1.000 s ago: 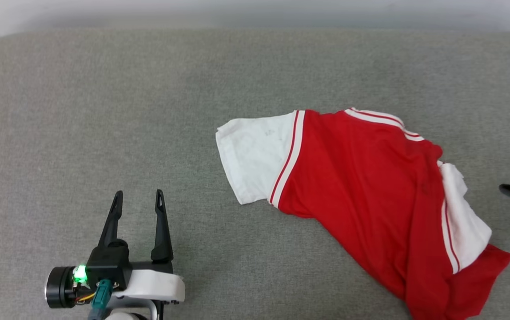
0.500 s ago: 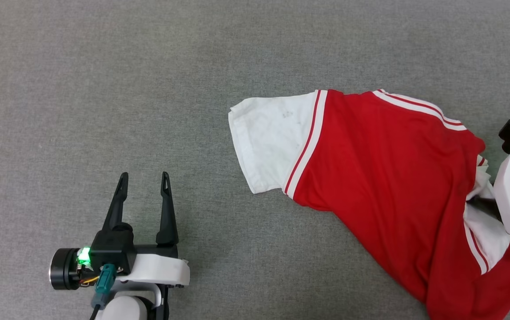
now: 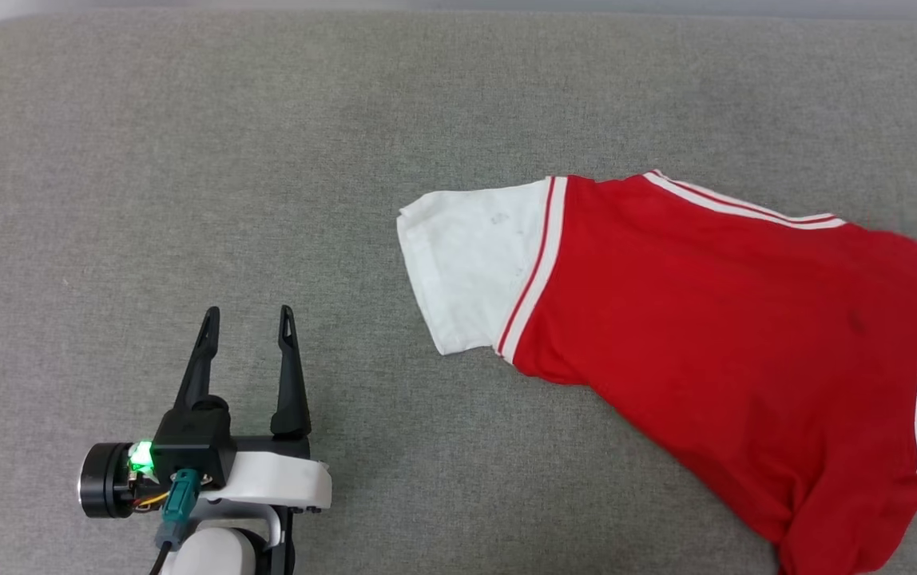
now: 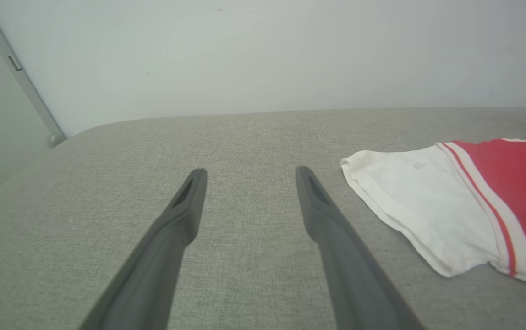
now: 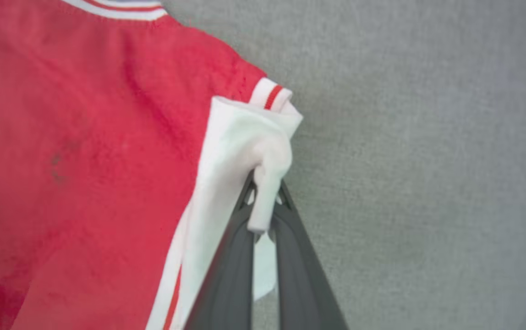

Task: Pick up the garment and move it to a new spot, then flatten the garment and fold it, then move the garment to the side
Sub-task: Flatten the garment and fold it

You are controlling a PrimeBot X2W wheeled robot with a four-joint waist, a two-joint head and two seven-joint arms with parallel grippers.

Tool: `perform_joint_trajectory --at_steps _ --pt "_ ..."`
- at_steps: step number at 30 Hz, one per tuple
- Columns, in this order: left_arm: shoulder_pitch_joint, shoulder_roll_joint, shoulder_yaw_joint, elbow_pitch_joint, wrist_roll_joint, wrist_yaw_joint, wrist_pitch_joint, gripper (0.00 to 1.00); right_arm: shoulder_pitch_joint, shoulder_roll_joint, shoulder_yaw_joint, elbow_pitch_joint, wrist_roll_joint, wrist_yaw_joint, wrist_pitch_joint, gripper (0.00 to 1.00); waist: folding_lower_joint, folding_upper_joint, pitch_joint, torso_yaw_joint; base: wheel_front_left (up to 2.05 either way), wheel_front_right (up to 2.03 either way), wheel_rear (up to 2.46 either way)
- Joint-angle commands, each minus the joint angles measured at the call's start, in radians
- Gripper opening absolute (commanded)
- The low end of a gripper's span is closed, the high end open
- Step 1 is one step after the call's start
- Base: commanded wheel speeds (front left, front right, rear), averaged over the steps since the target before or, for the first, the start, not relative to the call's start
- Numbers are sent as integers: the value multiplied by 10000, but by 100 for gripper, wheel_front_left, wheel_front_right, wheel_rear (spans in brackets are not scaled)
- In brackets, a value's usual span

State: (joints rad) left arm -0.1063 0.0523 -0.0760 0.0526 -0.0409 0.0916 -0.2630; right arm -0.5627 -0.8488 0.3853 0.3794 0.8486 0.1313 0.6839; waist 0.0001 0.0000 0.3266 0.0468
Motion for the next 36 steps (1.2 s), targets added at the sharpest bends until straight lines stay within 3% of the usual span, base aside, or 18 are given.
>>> perform_joint_trajectory --at_steps 1,6,7,8,14,20,26,32,36 --pt "31 5 24 -27 -3 -10 -25 100 281 145 -16 291 61 -11 23 0 -1 0 33 0 0 0 0" --pt "-166 95 32 102 102 -118 -25 100 525 783 -242 1720 -343 -11 -295 0 -1 0 102 45 0 0 0" --pt "-234 137 56 140 114 -158 -25 100 510 930 -275 1893 -424 -12 -430 30 -1 0 75 51 0 0 0" --pt "-294 205 78 196 133 -199 -25 100 447 999 -275 1962 -559 -12 -621 100 -1 0 27 43 0 0 0" --pt "-901 734 258 692 76 -560 -25 100 22 738 -500 1392 -1576 -12 -2484 100 -1 0 -415 -199 0 0 0" --pt "-2232 1542 199 1483 -31 -1335 344 100 -209 1328 -1384 159 -3098 -11 -5176 100 -1 0 -592 -608 0 0 0" --pt "-3957 2178 -537 2013 -160 -2021 1605 100 565 2965 -3122 -1663 -4929 -9 -7320 100 -1 0 -538 -821 0 0 0" --pt "-5507 2908 -1611 2357 -1047 -2194 2757 100 1626 4696 -3867 -4114 -6115 -12 -7885 100 -1 0 -303 -1260 0 0 0" --pt "-6558 3616 -2902 2681 -2073 -2190 3882 100 2291 5421 -3961 -5186 -6546 -11 -7901 100 -1 0 -147 -1505 0 0 0"
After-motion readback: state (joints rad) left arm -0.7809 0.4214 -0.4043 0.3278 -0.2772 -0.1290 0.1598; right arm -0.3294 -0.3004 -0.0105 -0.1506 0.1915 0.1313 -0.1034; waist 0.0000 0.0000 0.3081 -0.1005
